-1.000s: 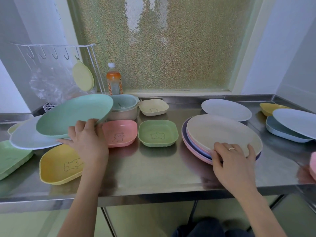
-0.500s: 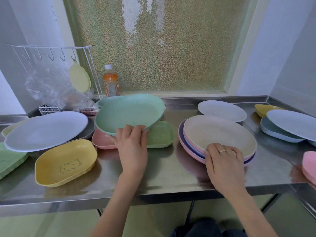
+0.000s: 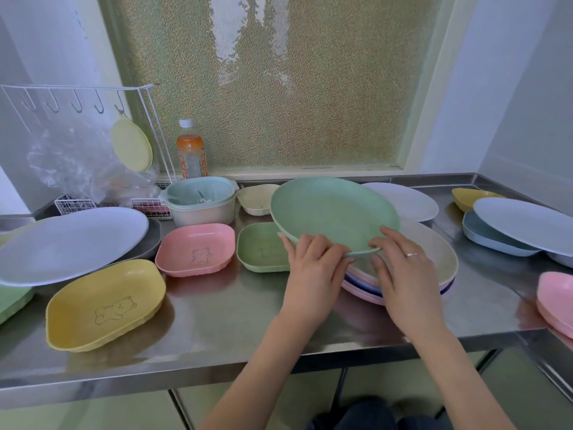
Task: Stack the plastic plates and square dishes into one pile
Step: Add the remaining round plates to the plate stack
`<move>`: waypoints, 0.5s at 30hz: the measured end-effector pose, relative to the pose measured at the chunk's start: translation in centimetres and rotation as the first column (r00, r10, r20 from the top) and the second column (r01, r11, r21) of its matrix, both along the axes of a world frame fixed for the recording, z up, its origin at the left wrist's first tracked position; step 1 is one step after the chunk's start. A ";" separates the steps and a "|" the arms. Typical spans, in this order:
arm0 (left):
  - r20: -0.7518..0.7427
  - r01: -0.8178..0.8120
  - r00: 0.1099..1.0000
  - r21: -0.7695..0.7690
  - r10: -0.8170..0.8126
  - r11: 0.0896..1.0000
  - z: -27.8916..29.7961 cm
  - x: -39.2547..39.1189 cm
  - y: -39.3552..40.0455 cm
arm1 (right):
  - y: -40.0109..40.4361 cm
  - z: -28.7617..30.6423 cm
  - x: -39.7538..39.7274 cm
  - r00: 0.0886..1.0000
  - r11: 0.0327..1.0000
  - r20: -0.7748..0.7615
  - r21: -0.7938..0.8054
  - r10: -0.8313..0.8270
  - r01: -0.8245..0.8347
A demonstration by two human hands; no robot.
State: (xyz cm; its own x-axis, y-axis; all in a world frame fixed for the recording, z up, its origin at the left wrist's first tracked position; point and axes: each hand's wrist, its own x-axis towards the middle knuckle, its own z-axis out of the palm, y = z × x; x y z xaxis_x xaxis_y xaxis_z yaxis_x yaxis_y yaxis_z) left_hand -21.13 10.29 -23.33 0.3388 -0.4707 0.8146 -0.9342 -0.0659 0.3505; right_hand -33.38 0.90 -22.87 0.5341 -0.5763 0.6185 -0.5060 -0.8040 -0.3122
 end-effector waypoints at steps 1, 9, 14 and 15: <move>0.002 0.022 1.000 0.016 -0.022 1.000 0.0 -0.2 -0.4 | -0.2 -0.2 -0.5 0.999 0.999 -0.020 -0.001 -0.039 0.039; -0.059 0.200 0.979 0.110 -0.194 0.974 -0.8 -1.8 -2.7 | -1.3 -0.7 -4.3 0.975 0.979 -0.090 -0.029 -0.204 0.202; -0.075 0.262 0.965 0.161 -0.253 0.951 -0.9 -2.8 -3.5 | -2.1 -1.5 -6.2 0.987 0.989 -0.086 0.028 -0.139 0.142; -0.072 0.261 0.965 0.170 -0.252 0.950 -1.1 -2.9 -3.5 | -2.1 -1.7 -6.4 0.987 0.990 -0.092 0.040 -0.131 0.135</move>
State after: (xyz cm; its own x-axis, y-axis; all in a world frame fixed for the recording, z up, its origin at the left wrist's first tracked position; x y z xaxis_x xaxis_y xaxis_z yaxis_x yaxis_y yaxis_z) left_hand -24.04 6.83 -24.40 0.2249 -0.6817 0.6962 -0.9097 0.1090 0.4006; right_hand -39.79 -1.20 -24.53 0.5024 -0.6727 0.5433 -0.6346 -0.7136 -0.2968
